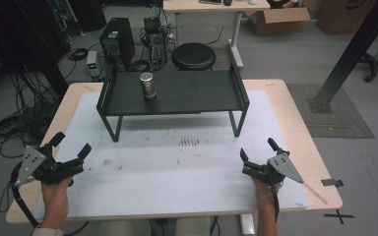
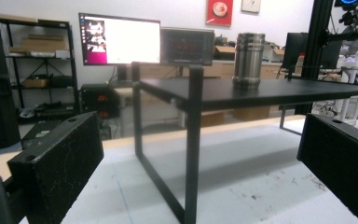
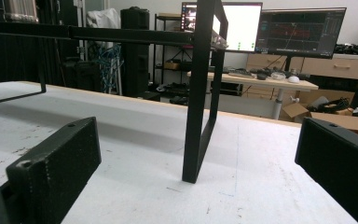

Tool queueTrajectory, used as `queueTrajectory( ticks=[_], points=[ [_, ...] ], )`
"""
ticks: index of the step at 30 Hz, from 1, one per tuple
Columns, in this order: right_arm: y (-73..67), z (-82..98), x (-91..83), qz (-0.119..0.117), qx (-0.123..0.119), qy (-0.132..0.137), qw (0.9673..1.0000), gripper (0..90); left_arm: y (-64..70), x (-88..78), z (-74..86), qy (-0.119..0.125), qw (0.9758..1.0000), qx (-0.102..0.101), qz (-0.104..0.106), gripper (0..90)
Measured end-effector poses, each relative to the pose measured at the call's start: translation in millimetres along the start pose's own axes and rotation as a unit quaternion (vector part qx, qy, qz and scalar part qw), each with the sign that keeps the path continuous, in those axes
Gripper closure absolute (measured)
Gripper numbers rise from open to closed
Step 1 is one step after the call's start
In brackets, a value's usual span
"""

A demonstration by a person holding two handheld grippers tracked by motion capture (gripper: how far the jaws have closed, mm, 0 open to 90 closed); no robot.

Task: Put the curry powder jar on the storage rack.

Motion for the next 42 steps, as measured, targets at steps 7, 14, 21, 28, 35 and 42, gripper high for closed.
queueTrajectory(
  ticks=[7, 14, 21, 28, 35, 42],
  points=[
    [0.0, 0.1, 0.3, 0.0, 0.0, -0.001, 1.0, 0.0, -1.9, -2.6, 14.0, -0.01, 0.9999, -0.005, -0.004, 0.6],
    [-0.2, 0.3, 0.5, 0.0, -0.001, -0.002, 1.0, 0.0, -3.5, -5.7, 26.9, -0.017, 0.9997, -0.014, -0.007, 0.5],
    [-0.3, 0.4, 0.6, 0.0, -0.002, -0.003, 1.0, 0.0, -3.1, -8.6, 36.5, -0.023, 0.9995, -0.017, -0.011, 0.5],
    [-0.5, 0.5, 0.7, 0.0, -0.002, -0.004, 1.0, 0.0, -2.6, -10.7, 42.9, -0.027, 0.9994, -0.015, -0.014, 0.5],
    [-0.5, 0.5, 0.7, 0.0, -0.003, -0.004, 1.0, 0.0, -3.0, -11.9, 48.8, -0.027, 0.9993, -0.018, -0.018, 0.4],
    [-0.6, 0.6, 0.7, 0.0, -0.003, -0.005, 1.0, 0.0, -2.6, -12.2, 51.0, -0.029, 0.9993, -0.015, -0.021, 0.3]
  ],
)
Point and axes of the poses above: each handheld gripper's, and its own axes: x roughly forward along the jaws, z roughly out of its underside, y roughly to its right, the point moved 8 cm from there along x, roughly forward along the jaws, and after that the axes turned 14 degrees about z, right-handed, at the moved point
